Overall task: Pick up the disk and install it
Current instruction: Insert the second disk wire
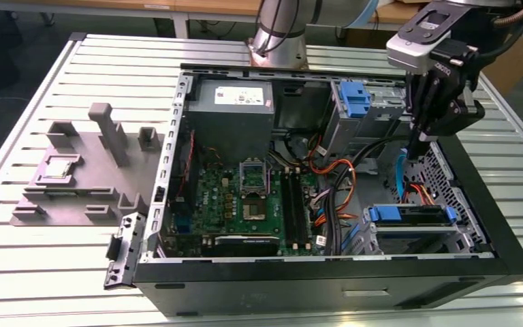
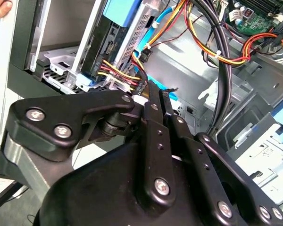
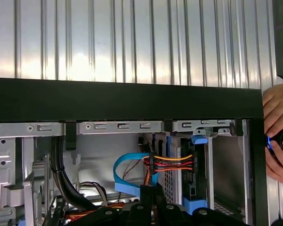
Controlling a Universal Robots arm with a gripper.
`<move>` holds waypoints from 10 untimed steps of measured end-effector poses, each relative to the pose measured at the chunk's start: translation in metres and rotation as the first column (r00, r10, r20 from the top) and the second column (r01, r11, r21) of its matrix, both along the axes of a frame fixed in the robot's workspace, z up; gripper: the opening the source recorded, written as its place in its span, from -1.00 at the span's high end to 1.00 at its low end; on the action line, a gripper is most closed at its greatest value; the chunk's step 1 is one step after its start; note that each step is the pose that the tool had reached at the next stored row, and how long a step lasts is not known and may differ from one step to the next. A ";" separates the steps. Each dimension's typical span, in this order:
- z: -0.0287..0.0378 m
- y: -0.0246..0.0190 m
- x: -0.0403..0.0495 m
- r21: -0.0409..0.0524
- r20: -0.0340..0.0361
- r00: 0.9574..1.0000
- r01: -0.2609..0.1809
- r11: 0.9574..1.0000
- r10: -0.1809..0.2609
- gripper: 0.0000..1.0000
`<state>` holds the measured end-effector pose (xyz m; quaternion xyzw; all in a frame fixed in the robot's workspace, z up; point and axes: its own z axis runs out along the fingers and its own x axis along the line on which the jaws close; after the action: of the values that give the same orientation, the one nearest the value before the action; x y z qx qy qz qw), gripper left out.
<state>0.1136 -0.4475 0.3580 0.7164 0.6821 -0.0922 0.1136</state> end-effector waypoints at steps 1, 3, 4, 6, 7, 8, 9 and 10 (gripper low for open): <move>0.0003 -0.0001 0.0000 0.000 0.000 1.000 0.000 1.000 0.000 0.65; 0.0009 0.0000 0.0000 0.000 0.000 1.000 0.000 1.000 0.000 0.63; 0.0016 0.0001 0.0000 -0.001 0.000 1.000 0.000 1.000 0.000 0.51; 0.0027 0.0007 0.0000 0.000 0.000 1.000 0.000 1.000 0.000 0.51; 0.0034 0.0011 0.0000 0.000 0.000 1.000 0.000 1.000 0.000 0.51; 0.0044 0.0015 0.0000 0.000 -0.001 1.000 0.000 1.000 0.000 0.51; 0.0054 0.0018 0.0000 0.000 -0.001 1.000 0.000 1.000 0.000 0.51; 0.0064 0.0023 0.0000 0.000 -0.001 1.000 0.000 1.000 0.000 0.51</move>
<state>0.1136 -0.4452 0.3644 0.7164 0.6822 -0.0927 0.1134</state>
